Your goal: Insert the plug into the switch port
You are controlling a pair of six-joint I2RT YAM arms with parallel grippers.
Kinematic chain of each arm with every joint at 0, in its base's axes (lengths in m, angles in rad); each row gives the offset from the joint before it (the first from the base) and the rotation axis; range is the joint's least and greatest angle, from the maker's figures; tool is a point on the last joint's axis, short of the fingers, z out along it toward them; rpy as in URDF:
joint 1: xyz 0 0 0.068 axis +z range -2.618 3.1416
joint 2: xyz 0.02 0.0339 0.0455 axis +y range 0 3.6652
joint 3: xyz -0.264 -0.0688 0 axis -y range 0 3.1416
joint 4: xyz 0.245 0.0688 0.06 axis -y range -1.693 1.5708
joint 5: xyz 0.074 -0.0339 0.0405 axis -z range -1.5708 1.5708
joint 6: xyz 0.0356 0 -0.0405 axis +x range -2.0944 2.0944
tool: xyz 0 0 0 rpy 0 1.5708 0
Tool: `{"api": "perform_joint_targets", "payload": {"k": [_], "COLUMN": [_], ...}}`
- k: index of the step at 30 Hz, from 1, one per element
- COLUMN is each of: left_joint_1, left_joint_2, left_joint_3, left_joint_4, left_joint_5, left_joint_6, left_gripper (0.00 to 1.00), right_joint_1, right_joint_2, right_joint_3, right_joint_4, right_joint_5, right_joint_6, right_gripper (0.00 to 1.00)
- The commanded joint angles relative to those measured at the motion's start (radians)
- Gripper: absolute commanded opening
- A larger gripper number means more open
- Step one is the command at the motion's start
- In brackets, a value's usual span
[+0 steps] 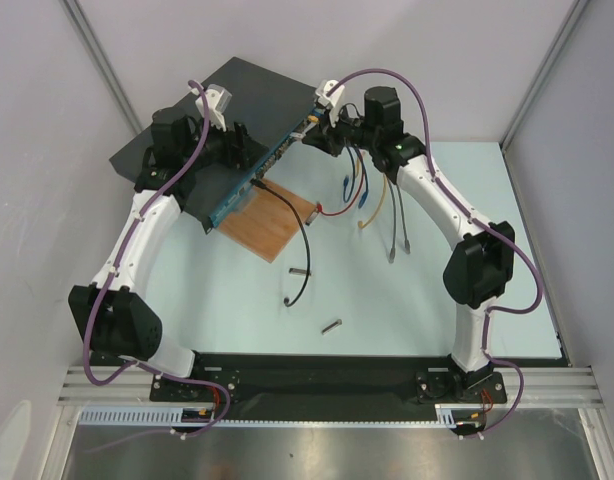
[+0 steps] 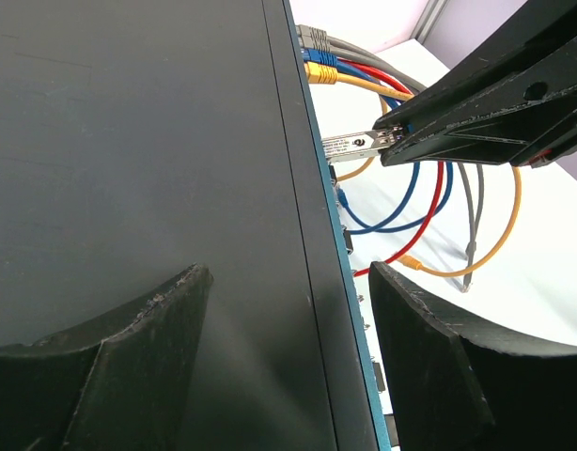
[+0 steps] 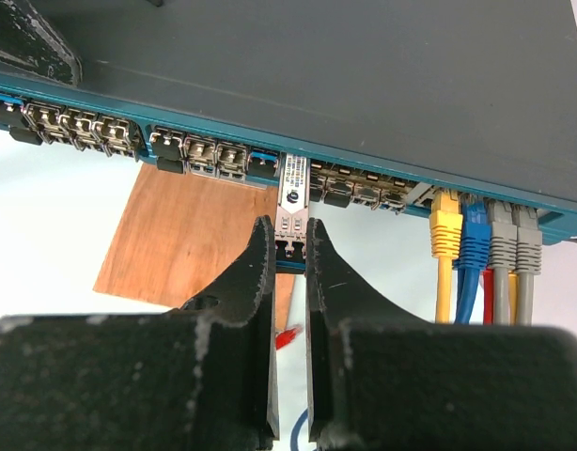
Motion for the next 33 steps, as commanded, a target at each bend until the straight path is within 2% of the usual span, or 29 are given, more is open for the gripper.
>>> {"api": "perform_joint_targets", "payload": {"k": [1,12,33], "left_joint_1": [0.012,0.012,0.012], "left_joint_2": [0.014,0.023,0.011], "left_joint_3": [0.003,0.008,-0.003], "left_joint_4": [-0.011,-0.005,-0.006], "left_joint_5": [0.007,0.014,0.015], "left_joint_6": [0.001,-0.007,0.015], "left_gripper": [0.75,0.75,0.75], "right_joint_1": [-0.005,-0.025,-0.001], "right_joint_2": [-0.001,-0.035,0.022], "right_joint_3": [0.044,0.014,0.038], "right_joint_4": [0.028,0.017,0.033], "right_joint_5": [-0.012,-0.033,-0.022], "right_joint_6": [-0.012,-0.011,-0.014], "right_gripper": [0.00,0.00,0.00]}}
